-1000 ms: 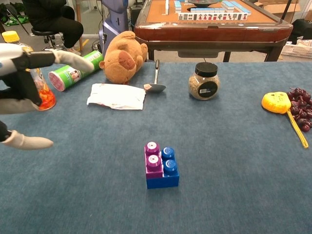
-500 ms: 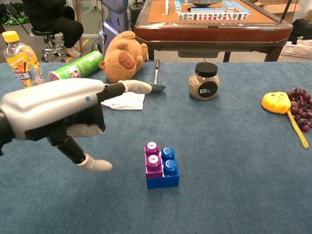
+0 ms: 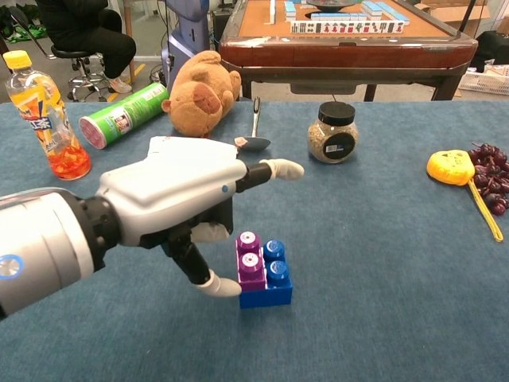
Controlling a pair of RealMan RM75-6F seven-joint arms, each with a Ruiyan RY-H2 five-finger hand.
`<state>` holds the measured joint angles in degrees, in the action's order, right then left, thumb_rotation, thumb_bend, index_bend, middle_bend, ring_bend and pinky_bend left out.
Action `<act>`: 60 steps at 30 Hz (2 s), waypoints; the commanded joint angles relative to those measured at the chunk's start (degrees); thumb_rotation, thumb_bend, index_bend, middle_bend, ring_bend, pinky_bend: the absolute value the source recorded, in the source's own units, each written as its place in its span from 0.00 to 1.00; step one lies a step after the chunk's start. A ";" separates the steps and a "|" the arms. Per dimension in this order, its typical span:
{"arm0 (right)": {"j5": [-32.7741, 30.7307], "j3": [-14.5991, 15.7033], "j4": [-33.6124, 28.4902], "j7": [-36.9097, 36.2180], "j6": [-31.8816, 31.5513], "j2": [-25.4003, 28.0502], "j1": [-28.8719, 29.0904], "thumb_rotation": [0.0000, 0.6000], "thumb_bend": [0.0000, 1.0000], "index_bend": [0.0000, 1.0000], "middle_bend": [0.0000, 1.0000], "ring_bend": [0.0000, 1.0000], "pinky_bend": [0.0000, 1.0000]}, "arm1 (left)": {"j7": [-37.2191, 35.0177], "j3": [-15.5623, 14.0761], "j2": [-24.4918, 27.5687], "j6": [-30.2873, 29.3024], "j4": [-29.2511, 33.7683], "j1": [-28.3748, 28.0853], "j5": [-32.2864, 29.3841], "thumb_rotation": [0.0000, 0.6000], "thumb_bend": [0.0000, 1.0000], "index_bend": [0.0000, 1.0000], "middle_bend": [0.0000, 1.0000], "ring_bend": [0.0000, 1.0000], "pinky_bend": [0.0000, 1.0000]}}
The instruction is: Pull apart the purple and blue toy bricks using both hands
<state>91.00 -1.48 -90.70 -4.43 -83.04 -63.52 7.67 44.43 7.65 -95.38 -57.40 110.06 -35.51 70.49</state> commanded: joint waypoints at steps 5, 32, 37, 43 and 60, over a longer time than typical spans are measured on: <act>0.04 0.02 0.39 -0.57 -0.38 -0.02 -0.21 1.00 0.00 0.26 0.35 0.30 0.39 | 1.88 1.09 -2.70 -1.00 -1.73 -2.52 -3.06 1.00 0.00 0.02 1.00 0.93 1.00; -0.03 0.27 1.12 -1.09 0.68 -0.59 0.25 1.00 0.00 0.26 0.35 0.30 0.39 | 7.54 -0.44 -8.91 -3.28 -11.54 -8.98 -7.04 1.00 0.00 0.03 1.00 0.93 1.00; -0.06 0.24 1.38 -1.42 0.80 -0.74 0.36 1.00 0.00 0.26 0.35 0.30 0.39 | 7.77 -0.64 -8.87 -3.37 -12.71 -9.56 -8.01 1.00 0.00 0.03 1.00 0.93 1.00; 0.00 0.23 1.61 -1.73 0.87 -0.84 0.48 1.00 0.00 0.26 0.35 0.30 0.39 | 7.83 -0.72 -8.39 -4.19 -13.50 -9.98 -8.04 1.00 0.00 0.04 1.00 0.93 1.00; -0.03 0.31 1.99 -2.15 1.17 -1.22 0.70 1.00 0.00 0.26 0.35 0.30 0.39 | 7.20 -0.08 -4.20 -3.02 -9.84 -11.02 -14.60 1.00 0.00 0.23 1.00 0.84 1.00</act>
<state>90.97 -1.17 -88.71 -6.58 -81.88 -64.73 8.37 51.12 7.16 -100.26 -60.91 99.20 -46.00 57.32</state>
